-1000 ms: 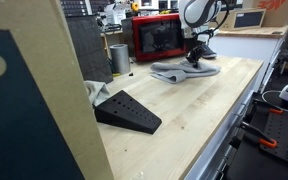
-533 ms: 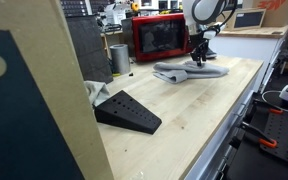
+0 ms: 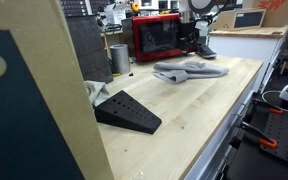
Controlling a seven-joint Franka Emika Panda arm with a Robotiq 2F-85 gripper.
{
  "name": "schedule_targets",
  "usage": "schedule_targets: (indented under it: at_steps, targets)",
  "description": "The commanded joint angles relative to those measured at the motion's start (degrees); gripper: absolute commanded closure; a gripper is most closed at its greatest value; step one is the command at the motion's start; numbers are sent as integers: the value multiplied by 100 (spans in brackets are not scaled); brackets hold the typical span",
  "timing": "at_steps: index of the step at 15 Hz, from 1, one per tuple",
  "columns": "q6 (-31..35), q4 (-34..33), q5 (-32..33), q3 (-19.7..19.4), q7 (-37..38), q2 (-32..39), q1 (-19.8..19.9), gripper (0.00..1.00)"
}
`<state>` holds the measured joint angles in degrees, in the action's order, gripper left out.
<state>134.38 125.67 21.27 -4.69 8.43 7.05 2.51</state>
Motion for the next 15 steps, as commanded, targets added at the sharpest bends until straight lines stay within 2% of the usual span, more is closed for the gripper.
schedule_targets:
  at_steps: [1,8,15]
  targets:
    - [17,-411,-595,212,-24,361,-136,0]
    - [-216,-699,-1536,535,-16,794,-414,0]
    - [-204,-1017,-1844,549,-26,1130,-445,0]
